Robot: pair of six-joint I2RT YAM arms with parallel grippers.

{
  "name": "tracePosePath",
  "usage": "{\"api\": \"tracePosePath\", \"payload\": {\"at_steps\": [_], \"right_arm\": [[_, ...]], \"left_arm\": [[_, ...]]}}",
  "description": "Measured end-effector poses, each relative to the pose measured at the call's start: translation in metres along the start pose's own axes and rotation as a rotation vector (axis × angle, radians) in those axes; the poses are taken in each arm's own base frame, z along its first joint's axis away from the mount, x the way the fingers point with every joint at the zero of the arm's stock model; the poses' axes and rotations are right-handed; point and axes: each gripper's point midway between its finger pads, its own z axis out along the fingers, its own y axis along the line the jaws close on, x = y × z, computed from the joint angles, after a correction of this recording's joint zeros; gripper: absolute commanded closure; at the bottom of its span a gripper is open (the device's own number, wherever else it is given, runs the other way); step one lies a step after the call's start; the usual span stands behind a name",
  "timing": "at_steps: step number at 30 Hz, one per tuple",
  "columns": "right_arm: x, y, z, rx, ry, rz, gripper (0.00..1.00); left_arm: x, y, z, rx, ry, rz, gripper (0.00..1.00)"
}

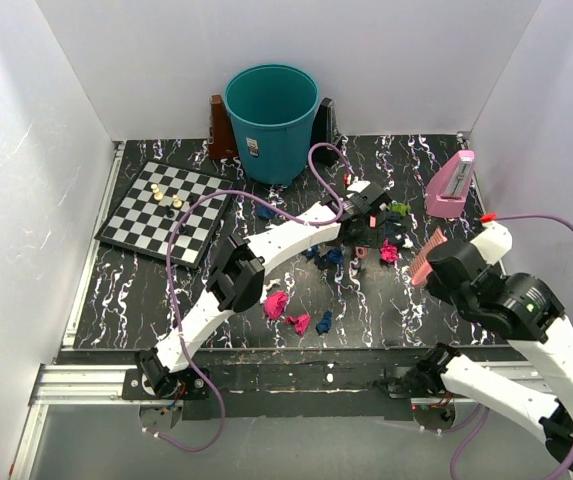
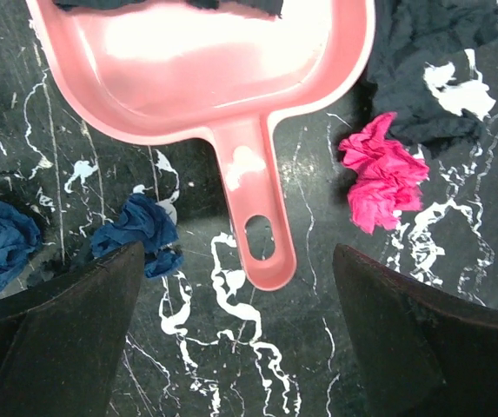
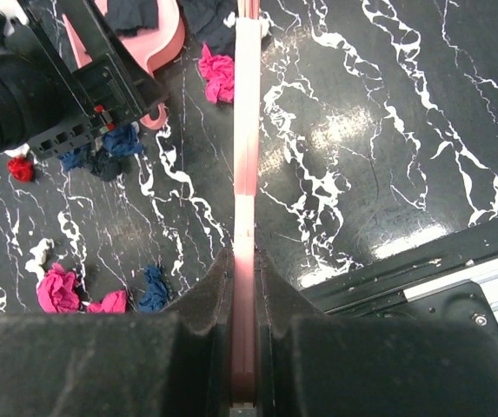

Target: Sweep away the paper scraps from the table

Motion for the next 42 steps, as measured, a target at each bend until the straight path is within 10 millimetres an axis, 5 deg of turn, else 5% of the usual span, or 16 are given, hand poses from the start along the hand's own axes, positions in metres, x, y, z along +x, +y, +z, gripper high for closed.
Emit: {"api": "tracePosePath", "payload": {"at_steps": [9, 18, 24, 30, 42], "right_arm": [[-0.007, -0.024, -0.014, -0.092, -0.101, 0.060, 0.99], [-0.009, -0.025, -0.015, -0.110, -0.121, 0.046, 0.99], [-0.007, -0.019, -0.010, -0.119, -0.114, 0.030, 0.99], [0.001, -0.004, -0.001, -0.118, -0.069, -0.025, 0.99], [0.006, 0.009, 0.009, -0.142, -0.055, -0.051, 0.99]], "left_arm": [[0.007, 0.008, 0.015, -0.060, -0.002, 0.029, 0.36], [0.011, 0.004, 0.018, -0.055, -0.013, 0.072, 0.65], [0.025, 0.032, 0.016, -0.130, 0.010, 0.162, 0.77], [0.030, 0.051, -0.012, -0.141, 0.025, 0.240, 0.80], [0.006, 0.049, -0.077, -0.055, -0.050, 0.291, 0.83]]}}
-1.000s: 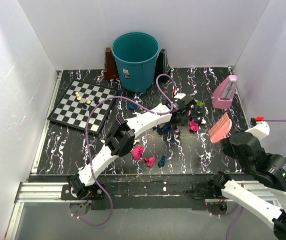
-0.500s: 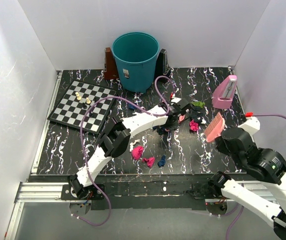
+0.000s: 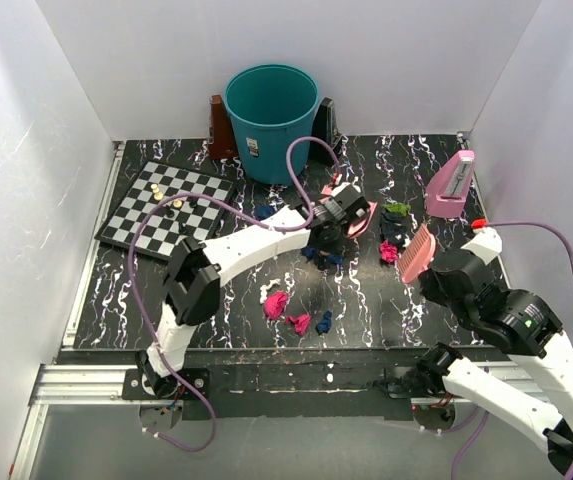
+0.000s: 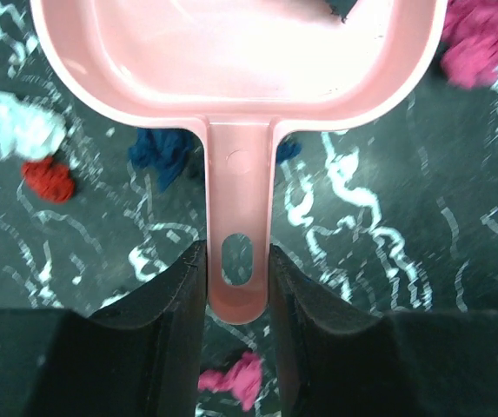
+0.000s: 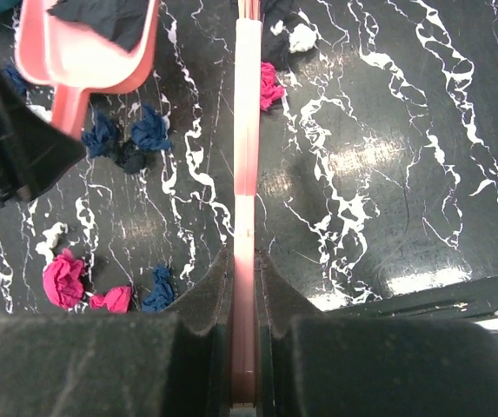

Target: Sweep away the paper scraps from the table

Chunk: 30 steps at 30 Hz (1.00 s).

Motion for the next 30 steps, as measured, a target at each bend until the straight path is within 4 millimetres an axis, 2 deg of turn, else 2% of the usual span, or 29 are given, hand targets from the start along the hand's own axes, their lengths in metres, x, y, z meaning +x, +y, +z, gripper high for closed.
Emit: {"api": "tracePosePath", "payload": {"at_steps": [5, 13, 16, 20, 26, 30], "right_arm": [[0.006, 0.002, 0.004, -0.006, 0.017, -0.018, 0.99], [0.006, 0.017, 0.009, -0.048, 0.027, -0.012, 0.99], [0.011, 0.020, 0.012, -0.052, 0.045, -0.022, 0.99], [0.012, 0.026, 0.012, -0.079, 0.056, -0.026, 0.99], [0.014, 0.033, 0.014, -0.112, 0.065, -0.038, 0.99], [0.021, 0.034, 0.017, -0.119, 0.082, -0.054, 0.99]], "left_arm": [[0.020, 0.025, -0.024, -0.032, 0.024, 0.040, 0.83], [-0.002, 0.040, -0.084, 0.029, -0.030, 0.060, 0.82], [-0.024, 0.046, -0.104, 0.081, -0.054, 0.029, 0.81], [-0.060, 0.066, -0.125, 0.136, -0.104, -0.036, 0.81], [-0.127, 0.093, -0.170, 0.286, -0.252, -0.159, 0.80], [-0.162, 0.104, -0.179, 0.444, -0.304, -0.266, 0.80]]}}
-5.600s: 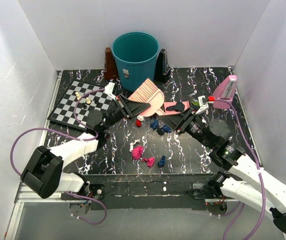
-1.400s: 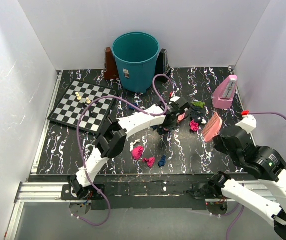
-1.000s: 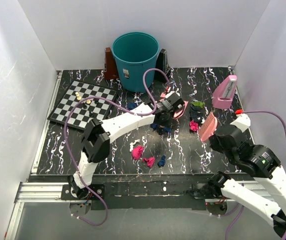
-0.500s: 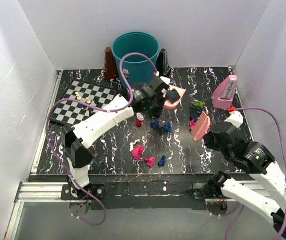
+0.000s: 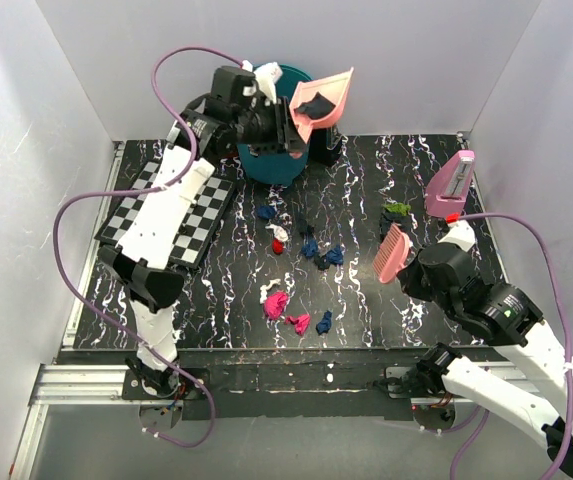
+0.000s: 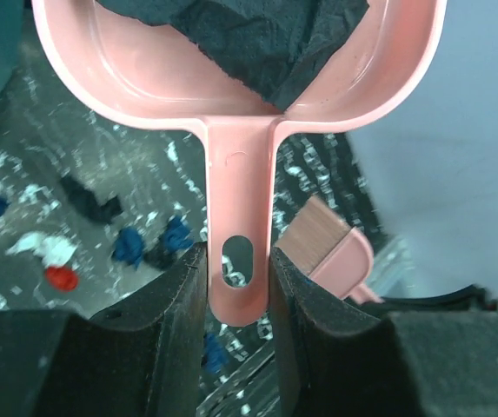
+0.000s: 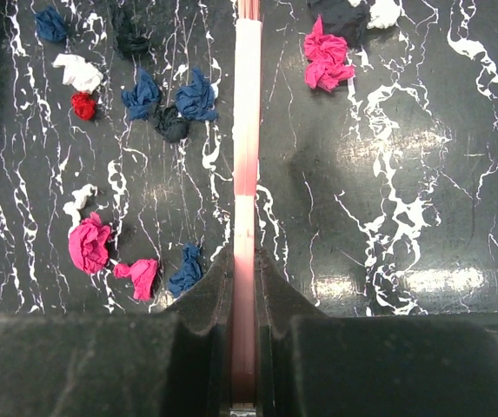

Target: Sweep away the paper scraps from the table

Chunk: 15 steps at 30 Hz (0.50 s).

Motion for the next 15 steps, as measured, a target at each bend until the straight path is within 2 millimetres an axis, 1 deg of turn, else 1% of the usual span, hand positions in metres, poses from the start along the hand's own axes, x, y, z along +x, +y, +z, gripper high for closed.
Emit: {"api": "tracePosePath", "payload": {"at_steps": [2, 4, 5, 8, 11, 13, 15], "right_arm": [[0.000, 0.001, 0.001, 0.000, 0.003, -0.003, 0.99], [0.001, 0.002, 0.001, -0.005, 0.005, -0.003, 0.99], [0.001, 0.002, 0.001, -0.008, 0.006, -0.002, 0.99], [0.002, 0.003, 0.001, -0.012, 0.010, -0.002, 0.99], [0.004, 0.002, 0.003, -0.008, 0.014, -0.004, 0.99], [0.006, 0.001, 0.003, -0.004, 0.018, -0.007, 0.99], [0.005, 0.001, 0.003, -0.006, 0.016, -0.006, 0.99]], "left_arm": [[-0.018, 0.008, 0.009, 0.079, -0.016, -0.089, 0.80], [-0.027, 0.014, 0.022, 0.149, -0.017, -0.166, 0.80], [-0.035, 0.027, 0.029, 0.174, -0.023, -0.226, 0.80], [-0.052, 0.050, 0.055, 0.287, -0.027, -0.405, 0.80], [-0.063, 0.073, 0.079, 0.387, -0.043, -0.574, 0.80], [-0.068, 0.087, 0.092, 0.448, -0.051, -0.685, 0.79], [-0.075, 0.089, 0.099, 0.513, -0.054, -0.753, 0.78]]}}
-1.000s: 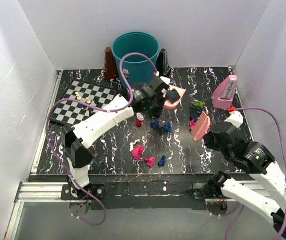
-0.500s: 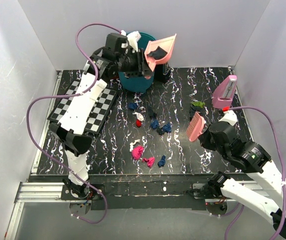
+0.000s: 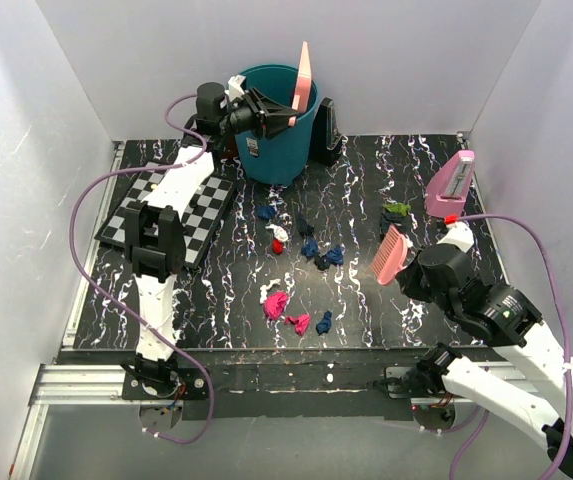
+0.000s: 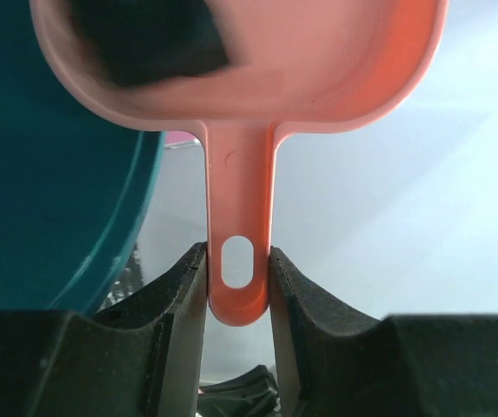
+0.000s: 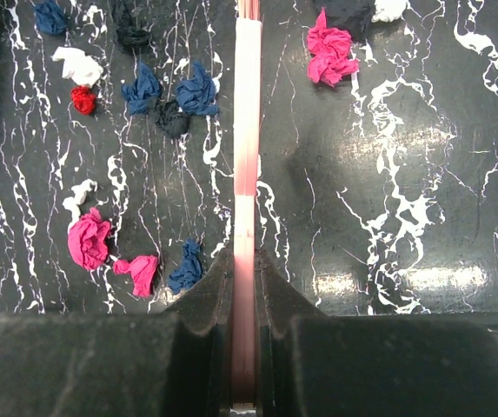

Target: Sweep away the paper scraps from the table

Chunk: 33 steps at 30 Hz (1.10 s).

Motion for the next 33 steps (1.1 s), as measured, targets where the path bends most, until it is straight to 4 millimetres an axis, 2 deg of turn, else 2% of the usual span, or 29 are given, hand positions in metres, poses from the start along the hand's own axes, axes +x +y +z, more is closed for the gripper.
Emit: {"api": "tracePosePath", "payload": {"at_steps": [3, 9, 14, 18, 22, 27, 30, 33], "right_arm": [[-0.001, 0.000, -0.002, -0.005, -0.005, 0.003, 0.99], [0.001, -0.002, 0.000, 0.000, -0.001, 0.000, 0.99], [0.002, -0.003, 0.001, 0.005, -0.001, -0.006, 0.99], [0.000, -0.006, 0.005, 0.036, -0.004, -0.037, 0.99], [-0.004, 0.002, 0.015, 0.081, 0.032, -0.096, 0.99], [-0.003, 0.024, 0.035, 0.065, 0.079, -0.146, 0.99], [-0.003, 0.047, 0.041, -0.025, 0.093, -0.133, 0.99], [-0.011, 0.074, 0.042, -0.135, 0.066, -0.089, 0.99]], "left_arm": [[0.000, -0.010, 0.003, 0.084, 0.010, -0.059, 0.78], [0.008, -0.038, -0.005, 0.234, 0.036, -0.092, 0.77], [0.018, -0.055, -0.013, 0.263, 0.065, -0.053, 0.77], [0.035, -0.078, -0.028, 0.273, 0.108, 0.036, 0.77], [0.065, -0.109, -0.056, 0.242, 0.142, 0.193, 0.77], [0.113, -0.148, -0.111, 0.173, 0.128, 0.452, 0.76], [0.139, -0.148, -0.148, 0.073, 0.074, 0.588, 0.76], [0.150, -0.123, -0.181, -0.100, -0.006, 0.674, 0.76]]}}
